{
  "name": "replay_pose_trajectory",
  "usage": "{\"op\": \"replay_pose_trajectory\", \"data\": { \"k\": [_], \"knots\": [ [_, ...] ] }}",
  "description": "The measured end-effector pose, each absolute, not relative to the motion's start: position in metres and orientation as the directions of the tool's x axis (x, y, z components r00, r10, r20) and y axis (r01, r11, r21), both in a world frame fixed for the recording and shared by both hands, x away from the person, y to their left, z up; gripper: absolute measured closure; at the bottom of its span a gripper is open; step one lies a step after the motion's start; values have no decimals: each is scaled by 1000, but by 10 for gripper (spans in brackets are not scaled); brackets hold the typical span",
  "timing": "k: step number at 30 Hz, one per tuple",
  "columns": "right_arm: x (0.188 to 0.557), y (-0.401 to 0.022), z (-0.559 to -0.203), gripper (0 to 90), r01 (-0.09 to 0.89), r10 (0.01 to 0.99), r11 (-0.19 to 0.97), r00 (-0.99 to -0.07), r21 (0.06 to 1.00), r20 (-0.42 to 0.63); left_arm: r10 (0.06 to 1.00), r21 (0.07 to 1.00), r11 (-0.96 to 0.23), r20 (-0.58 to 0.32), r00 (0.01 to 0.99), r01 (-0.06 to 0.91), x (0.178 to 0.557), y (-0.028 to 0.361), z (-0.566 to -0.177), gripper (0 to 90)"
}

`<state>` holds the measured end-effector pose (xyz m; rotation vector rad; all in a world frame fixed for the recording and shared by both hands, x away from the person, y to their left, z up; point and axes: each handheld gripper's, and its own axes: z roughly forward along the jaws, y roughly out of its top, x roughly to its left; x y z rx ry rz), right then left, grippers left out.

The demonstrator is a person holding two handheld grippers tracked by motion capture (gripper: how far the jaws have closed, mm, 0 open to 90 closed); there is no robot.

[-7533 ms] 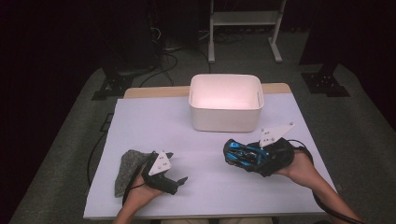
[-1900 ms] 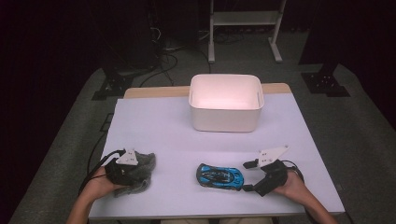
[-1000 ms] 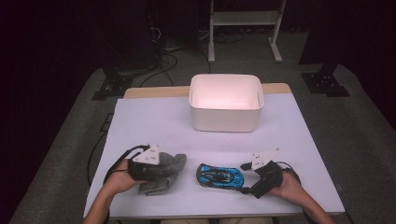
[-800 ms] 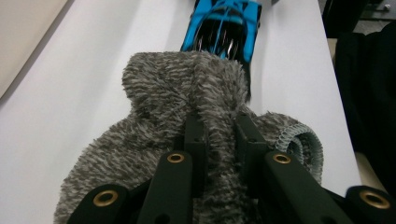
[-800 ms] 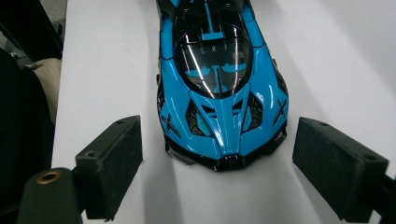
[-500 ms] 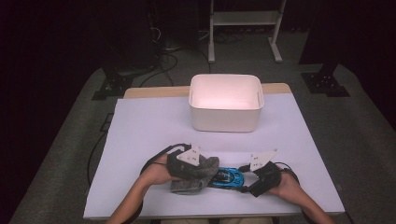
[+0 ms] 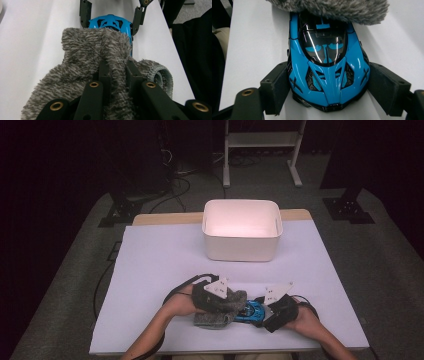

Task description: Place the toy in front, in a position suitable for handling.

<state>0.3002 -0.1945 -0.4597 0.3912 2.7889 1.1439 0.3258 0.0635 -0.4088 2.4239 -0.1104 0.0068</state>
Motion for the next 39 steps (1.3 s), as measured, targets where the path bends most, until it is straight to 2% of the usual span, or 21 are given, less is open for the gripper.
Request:
{"op": "replay_pose_trajectory", "data": {
  "k": [18,25,32,39],
  "knots": [
    [301,-196,-461,217,178,255,685,-967,707,-3,7,647,-763,27,1000,-12,327,107,-409,787],
    [302,-196,-461,218,181,255,685,-967,706,1,-26,643,-765,36,999,-43,326,92,-406,787],
    [302,-196,-461,219,177,250,684,-968,708,0,-106,643,-758,46,993,-110,323,59,-405,787],
    [302,-197,-462,220,179,250,679,-968,712,4,-106,629,-769,48,993,-112,323,55,-409,786]
  ]
}}
